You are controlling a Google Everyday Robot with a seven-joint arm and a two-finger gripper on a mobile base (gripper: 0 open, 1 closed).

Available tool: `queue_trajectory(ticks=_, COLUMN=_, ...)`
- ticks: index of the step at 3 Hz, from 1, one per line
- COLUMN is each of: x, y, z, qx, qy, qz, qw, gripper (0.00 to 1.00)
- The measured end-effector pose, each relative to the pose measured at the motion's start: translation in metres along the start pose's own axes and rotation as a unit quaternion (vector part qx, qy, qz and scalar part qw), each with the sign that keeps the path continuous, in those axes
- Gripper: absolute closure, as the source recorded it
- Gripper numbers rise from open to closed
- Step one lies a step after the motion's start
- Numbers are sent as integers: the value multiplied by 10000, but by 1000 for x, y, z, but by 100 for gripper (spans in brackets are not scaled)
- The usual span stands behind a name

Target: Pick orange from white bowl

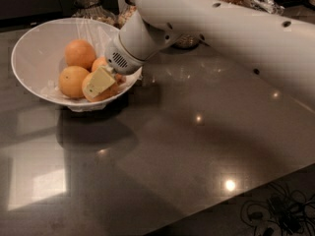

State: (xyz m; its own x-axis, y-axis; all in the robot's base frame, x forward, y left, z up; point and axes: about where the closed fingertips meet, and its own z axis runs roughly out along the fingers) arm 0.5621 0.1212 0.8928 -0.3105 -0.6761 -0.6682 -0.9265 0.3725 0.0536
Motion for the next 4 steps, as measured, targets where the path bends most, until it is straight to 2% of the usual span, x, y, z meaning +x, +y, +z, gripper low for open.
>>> queue_trajectory(ticks=2, x=-1, y=2, z=1, qx=-38, qy=32, qz=63, qw=10000, gripper=43)
queue_trajectory(ticks=3, x=0, y=0, z=0, qx=-55, qy=45, qz=135, qw=9999, gripper=33)
queue_trajectory(ticks=4, x=0, y=0, z=1, qx=-56, qy=45, qz=134, qw=9999, gripper=41)
